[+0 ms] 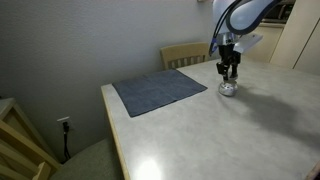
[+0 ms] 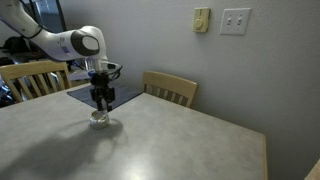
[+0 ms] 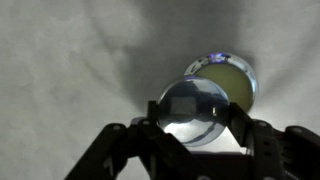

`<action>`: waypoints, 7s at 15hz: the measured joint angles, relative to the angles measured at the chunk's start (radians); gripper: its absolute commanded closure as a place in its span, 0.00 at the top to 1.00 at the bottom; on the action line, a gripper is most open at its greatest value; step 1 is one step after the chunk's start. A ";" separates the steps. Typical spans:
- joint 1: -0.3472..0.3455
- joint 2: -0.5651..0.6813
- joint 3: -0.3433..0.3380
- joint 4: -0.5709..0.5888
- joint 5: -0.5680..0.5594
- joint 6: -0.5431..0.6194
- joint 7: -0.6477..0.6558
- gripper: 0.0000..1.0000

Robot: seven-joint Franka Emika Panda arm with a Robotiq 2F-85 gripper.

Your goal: Put the lid on the bottle

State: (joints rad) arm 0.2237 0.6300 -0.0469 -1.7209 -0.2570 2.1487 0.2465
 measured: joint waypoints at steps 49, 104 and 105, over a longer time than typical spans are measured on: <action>-0.110 0.027 0.132 0.032 0.025 -0.004 -0.511 0.44; -0.103 0.028 0.103 0.066 0.287 0.099 0.052 0.44; -0.102 0.028 0.102 0.058 0.298 0.101 0.071 0.44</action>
State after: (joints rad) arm 0.1213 0.6580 0.0556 -1.6624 0.0409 2.2501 0.3177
